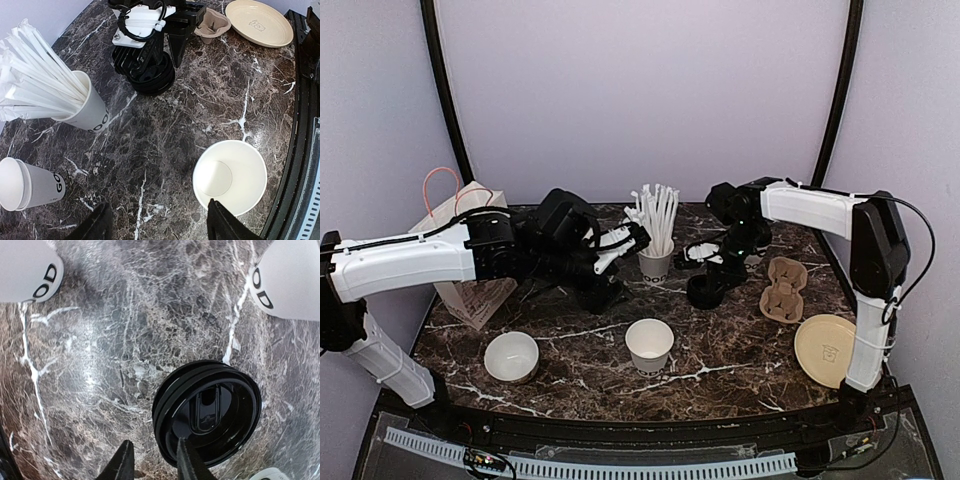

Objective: Pack the takeout coffee

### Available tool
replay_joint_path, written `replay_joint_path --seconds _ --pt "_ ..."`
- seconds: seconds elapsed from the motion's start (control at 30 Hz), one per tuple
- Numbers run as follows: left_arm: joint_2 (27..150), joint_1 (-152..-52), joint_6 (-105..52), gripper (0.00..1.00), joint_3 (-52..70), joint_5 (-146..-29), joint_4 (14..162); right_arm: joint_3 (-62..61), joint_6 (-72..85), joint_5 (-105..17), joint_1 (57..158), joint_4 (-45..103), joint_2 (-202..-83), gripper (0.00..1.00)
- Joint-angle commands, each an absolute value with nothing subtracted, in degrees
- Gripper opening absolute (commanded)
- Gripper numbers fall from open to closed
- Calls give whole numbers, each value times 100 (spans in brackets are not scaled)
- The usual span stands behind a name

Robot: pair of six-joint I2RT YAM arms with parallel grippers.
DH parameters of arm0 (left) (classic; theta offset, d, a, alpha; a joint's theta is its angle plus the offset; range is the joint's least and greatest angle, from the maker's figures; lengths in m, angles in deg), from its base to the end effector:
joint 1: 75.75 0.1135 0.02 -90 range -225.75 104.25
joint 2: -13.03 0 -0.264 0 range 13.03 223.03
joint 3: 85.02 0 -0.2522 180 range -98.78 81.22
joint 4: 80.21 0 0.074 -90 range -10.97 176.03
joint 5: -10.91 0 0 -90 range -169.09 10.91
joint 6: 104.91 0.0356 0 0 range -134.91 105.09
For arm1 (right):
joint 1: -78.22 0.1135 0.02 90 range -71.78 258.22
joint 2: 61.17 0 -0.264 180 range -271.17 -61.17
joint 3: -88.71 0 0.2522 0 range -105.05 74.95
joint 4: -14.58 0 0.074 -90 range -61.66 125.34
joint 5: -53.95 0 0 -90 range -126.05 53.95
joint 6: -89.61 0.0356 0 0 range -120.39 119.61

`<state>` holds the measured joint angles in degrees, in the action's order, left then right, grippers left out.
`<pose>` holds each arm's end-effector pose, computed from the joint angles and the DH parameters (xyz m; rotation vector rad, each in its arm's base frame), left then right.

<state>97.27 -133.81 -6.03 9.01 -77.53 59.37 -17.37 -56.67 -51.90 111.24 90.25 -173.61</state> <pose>0.1760 -0.2805 0.3153 1.2458 1.9114 -0.4277 0.3187 0.2187 0.2224 -2.0787 2.0638 0.3582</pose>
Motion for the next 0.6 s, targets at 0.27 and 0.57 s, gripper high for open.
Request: replay_joint_path --seconds 0.27,0.57 --pt "9522 -13376 -560 67 971 -7848 5952 -1836 -5708 -4941 11144 9076 -17631 31" --pt "9524 -13375 -556 67 994 -7835 5960 -1932 -5744 -4903 11145 9240 -17771 19"
